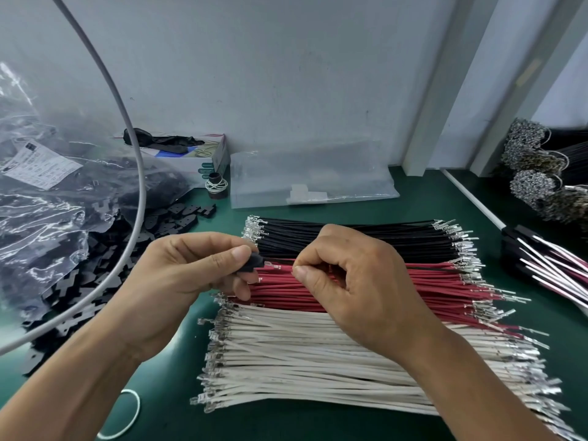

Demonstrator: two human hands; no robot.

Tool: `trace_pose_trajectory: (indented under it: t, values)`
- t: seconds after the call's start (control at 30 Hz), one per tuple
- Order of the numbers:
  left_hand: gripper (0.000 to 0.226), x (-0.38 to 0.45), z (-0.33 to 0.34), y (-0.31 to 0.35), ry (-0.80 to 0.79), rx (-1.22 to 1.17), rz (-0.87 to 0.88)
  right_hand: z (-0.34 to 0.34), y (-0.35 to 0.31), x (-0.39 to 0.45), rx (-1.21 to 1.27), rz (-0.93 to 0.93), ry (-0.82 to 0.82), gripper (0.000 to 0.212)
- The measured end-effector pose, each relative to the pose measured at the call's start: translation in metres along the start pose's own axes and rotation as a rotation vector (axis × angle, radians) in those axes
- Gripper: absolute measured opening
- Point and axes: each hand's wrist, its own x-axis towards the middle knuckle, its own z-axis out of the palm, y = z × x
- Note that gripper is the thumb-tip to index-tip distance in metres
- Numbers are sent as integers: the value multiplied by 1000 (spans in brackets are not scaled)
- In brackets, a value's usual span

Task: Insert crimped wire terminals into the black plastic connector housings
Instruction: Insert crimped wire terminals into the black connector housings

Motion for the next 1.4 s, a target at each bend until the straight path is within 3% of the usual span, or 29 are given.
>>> trace_pose_trajectory:
  t: [0.13,0.43,0.57,0.73,0.87,1.0,1.07,1.23,1.4]
  values:
    - [29,-1,2,-2,-21,1,-1,1,0,0,63,41,-22,14]
    - [29,-2,8,-2,27,72,55,5,-4,0,28,46,-30,14]
    - [21,-3,12,-3,56,133,108,9,-7,0,-139,56,-65,17]
    - [17,-5,21,-8,76,160,136,11,-1,2,11,180,-101,17]
    - [23,-5,21,-7,60,130,106,17,-4,0,98,166,-88,14]
    - [31,-6,15,-5,32,487,336,11,2,2,123,188,-34,12]
    - [20,-5,13,-7,39,584,413,8,4,1,132,170,-22,11]
    - [19,-5,13,-9,29,402,295,6,6,-1,-14,54,33,10]
    - [19,-5,12,-8,-36,330,221,18,2,-2,-3,-12,57,14]
